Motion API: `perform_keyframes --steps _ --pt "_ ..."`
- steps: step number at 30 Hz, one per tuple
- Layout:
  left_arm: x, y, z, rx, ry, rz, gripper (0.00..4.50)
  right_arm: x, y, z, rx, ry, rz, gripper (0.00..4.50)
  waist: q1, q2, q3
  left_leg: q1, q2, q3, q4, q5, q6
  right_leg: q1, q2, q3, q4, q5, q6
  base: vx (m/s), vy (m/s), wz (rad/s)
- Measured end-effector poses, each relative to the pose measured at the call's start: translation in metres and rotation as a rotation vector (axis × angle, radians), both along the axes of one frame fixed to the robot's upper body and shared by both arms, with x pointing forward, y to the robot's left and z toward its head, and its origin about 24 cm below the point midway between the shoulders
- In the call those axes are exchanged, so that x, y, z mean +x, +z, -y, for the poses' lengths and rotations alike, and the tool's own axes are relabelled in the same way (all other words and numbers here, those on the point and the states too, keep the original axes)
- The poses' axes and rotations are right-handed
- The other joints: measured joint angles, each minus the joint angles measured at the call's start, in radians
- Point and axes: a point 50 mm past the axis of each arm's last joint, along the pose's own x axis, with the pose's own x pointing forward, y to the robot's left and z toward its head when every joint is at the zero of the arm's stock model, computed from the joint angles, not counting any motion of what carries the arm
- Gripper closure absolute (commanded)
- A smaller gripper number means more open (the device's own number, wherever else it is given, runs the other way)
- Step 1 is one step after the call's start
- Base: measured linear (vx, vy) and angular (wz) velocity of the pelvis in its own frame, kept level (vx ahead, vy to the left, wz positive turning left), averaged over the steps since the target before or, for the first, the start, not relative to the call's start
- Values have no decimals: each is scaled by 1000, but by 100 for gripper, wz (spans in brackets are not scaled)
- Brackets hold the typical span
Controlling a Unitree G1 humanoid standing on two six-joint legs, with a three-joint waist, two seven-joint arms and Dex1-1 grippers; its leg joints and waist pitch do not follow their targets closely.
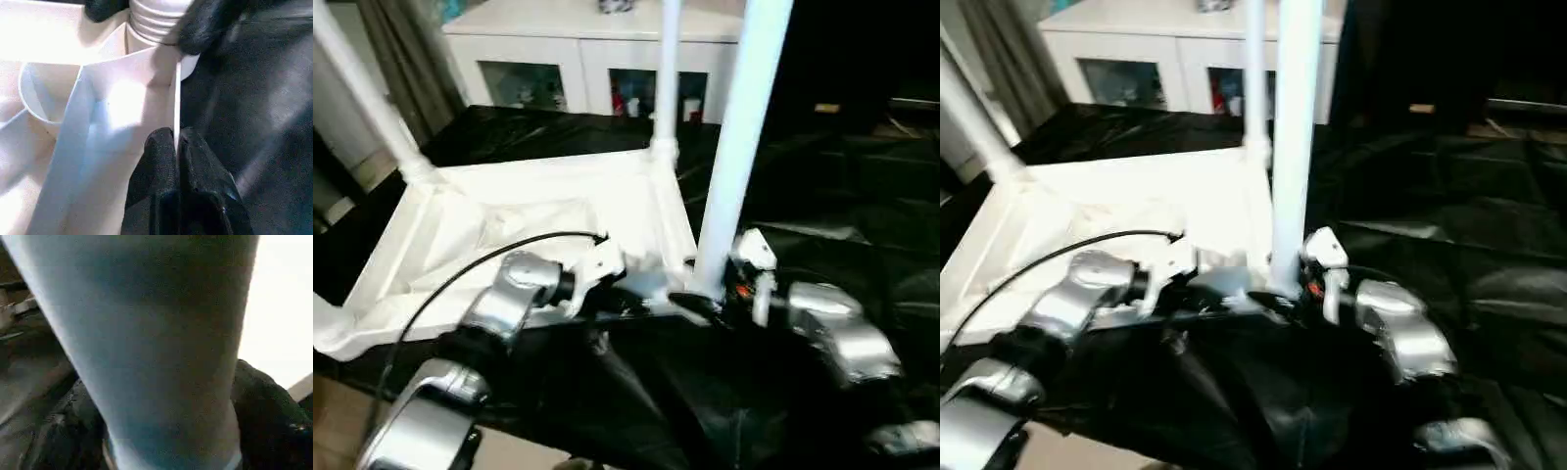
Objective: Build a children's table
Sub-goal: Rotate leg to tighten
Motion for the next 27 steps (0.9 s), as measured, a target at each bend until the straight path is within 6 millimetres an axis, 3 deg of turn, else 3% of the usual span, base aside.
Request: perform_keyframes --steps 10,16,20,25,27 --pt "-1 -1 4 -9 12 5 450 -1 0 -2 -3 -19 -4 170 -2 0 0 0 0 0 1 -1 -2 0 0 0 2 0 0 0 0 0" --pt "13 -4 22 -2 147 68 450 16 -7 -7 -16 -308 33 171 -14 2 -1 6 0 0 2 -3 -6 5 0 1 2 2 -2 0 0 0" --pt "24 -4 45 9 270 110 450 33 -11 -12 -10 -618 49 172 -25 2 -2 9 -1 0 1 -2 -7 10 0 1 -1 3 -4 0 0 0" --pt "29 -6 56 12 331 120 450 42 -14 -20 -19 -754 69 172 -27 5 -3 12 -2 0 1 -2 -7 13 -1 2 -2 3 -4 0 0 0" --pt "30 -5 58 11 334 120 450 43 -14 -20 -8 -770 69 117 -27 4 -3 12 -2 0 0 -2 -7 13 -1 2 -2 4 -4 0 0 0"
